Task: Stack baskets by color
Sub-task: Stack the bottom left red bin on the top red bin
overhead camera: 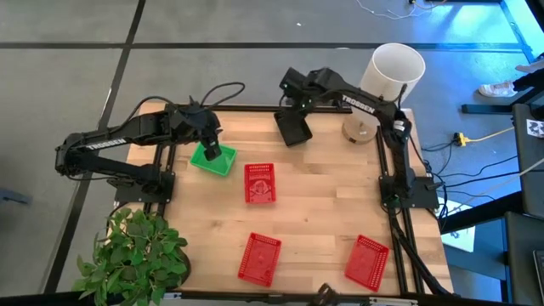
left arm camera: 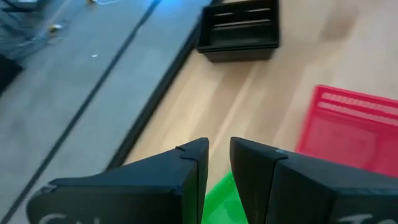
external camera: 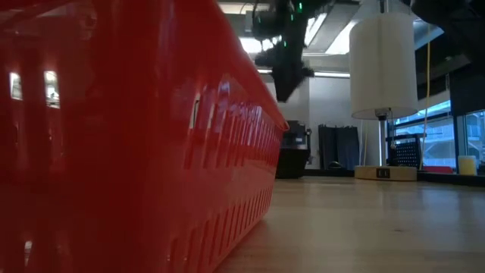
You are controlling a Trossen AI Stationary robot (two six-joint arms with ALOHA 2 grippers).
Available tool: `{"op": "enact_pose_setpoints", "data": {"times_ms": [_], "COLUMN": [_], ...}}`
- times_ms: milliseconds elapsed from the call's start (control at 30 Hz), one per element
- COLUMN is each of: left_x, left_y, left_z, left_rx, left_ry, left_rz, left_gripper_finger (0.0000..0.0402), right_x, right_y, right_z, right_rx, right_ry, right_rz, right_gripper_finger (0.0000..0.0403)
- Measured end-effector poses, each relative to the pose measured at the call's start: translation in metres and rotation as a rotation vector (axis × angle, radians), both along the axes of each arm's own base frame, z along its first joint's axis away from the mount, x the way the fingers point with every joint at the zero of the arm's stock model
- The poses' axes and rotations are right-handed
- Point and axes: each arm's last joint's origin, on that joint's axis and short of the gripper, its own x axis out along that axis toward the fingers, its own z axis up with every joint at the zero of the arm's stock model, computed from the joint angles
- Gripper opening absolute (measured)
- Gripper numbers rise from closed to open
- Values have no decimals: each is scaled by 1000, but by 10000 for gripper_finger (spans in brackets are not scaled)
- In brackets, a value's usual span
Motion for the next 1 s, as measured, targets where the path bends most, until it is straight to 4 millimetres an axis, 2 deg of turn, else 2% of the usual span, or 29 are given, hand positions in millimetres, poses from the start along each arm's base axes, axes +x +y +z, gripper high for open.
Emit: {"op": "enact_pose_setpoints", "data": {"times_ms": [167,300,433,667,833,1000], "left_x": [1,2,4,8,12,17], "left_y": [-4,-6,-11,-26,-40,-49], "left_z": [-1,-1,-1,0,3,8], "left_rx": [-88,-143,-172,-164,-140,-156], "left_ry": [-22,-36,-39,-31,-55,-123], "left_rz": [-107,-176,-249,-499,-702,-715], "left_gripper_finger": [58,58,58,58,58,58], "right_x": [9,3,-13,-50,-75,-97], "right_y": [51,95,144,223,261,289], "right_z": [31,57,79,105,121,131], "right_rx": [-68,-82,-66,-12,83,167], "right_ry": [-2,-63,-91,-106,-181,-229], "right_rz": [127,234,376,674,824,884], "right_gripper_finger": [87,87,87,87,87,87]}}
